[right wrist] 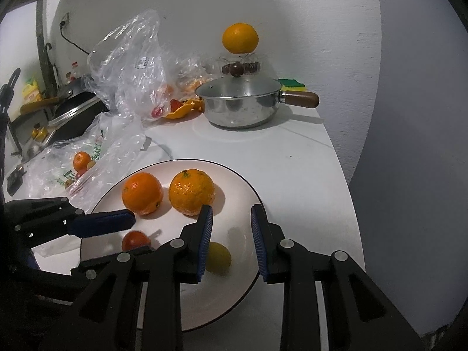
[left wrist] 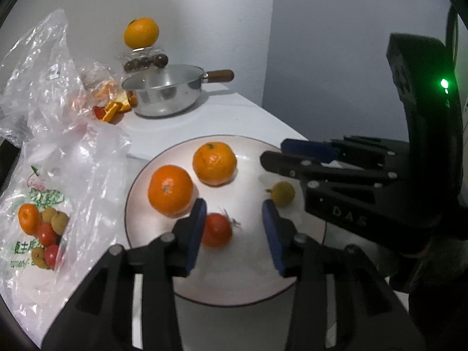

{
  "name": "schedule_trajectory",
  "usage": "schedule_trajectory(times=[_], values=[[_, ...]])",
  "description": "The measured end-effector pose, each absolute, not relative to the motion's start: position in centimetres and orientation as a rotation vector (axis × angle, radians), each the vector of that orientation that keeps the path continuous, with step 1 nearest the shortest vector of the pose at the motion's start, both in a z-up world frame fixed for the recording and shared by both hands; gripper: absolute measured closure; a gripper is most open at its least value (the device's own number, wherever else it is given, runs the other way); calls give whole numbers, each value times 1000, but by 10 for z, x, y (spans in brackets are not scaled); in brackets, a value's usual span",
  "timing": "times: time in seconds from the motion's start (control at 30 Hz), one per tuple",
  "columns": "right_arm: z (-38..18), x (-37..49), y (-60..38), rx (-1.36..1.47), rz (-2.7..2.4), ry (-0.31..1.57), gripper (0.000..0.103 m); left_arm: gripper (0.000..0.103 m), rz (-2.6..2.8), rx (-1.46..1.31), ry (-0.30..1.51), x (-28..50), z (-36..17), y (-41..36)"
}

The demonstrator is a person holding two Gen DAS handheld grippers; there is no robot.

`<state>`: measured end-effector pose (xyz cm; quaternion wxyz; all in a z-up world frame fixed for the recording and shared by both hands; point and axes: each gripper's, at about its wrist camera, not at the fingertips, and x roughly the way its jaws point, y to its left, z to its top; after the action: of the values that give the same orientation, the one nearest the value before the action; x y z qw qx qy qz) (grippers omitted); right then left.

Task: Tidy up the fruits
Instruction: 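Open the left gripper over the plate while the right gripper releases its yellow fruit there, then move both open grippers back over the fruits on the plastic bag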

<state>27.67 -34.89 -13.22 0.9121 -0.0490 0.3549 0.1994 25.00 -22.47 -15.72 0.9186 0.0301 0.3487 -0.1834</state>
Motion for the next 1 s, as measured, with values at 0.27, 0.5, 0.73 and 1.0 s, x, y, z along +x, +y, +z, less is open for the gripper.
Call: schedule_trajectory(times=[0.27, 0.5, 0.73, 1.0], values=[[-118, 261, -341, -113, 411, 714, 74, 59, -364, 44, 689, 236, -146, -212], [-107, 248, -330, -125, 411, 699, 74, 58, -355, 37, 666, 224, -137, -198], [-102, 239, -315, -142, 417, 697, 74, 56, -322, 24, 653, 215, -133, -180], [-99, 232, -294, -157, 426, 697, 73, 56, -295, 2, 645, 208, -133, -154]])
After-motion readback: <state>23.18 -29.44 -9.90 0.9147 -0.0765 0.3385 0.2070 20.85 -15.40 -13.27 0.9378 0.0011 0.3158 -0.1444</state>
